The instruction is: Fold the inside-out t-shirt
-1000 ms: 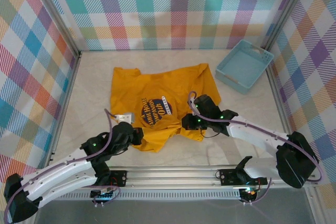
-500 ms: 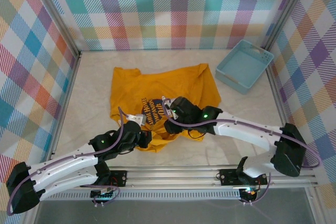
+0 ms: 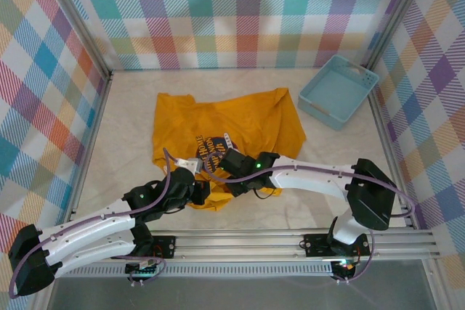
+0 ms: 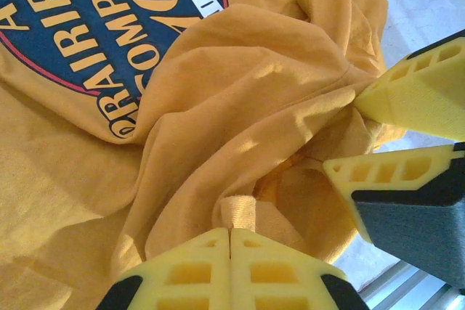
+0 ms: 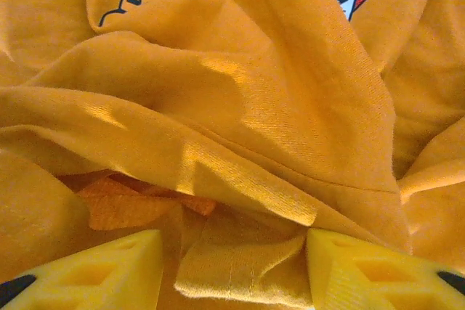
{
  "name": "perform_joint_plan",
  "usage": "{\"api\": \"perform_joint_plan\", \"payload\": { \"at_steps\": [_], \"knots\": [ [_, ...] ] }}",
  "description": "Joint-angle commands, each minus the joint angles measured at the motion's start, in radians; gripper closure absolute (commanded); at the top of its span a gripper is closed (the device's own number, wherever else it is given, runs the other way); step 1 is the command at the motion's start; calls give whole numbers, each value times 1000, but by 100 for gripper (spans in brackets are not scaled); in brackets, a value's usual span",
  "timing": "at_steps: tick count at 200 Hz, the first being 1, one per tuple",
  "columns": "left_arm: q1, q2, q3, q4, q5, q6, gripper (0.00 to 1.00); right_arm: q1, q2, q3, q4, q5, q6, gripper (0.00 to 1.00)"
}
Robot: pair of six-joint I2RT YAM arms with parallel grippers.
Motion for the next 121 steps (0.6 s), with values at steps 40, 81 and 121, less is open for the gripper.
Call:
{"api": "perform_joint_plan", "payload": {
  "at_steps": [40,81,121],
  "knots": [
    [-4,-6,38,-52,-73,4,100,15,-22,19,-74,100,19,80],
    [10,-106,49,-143,-207,12,100,-70,-216,6,-74,76,59,100],
    [26,-267,8,-172,-313,13,100,-319,-415,-145,111,-223,169,100]
  ]
}}
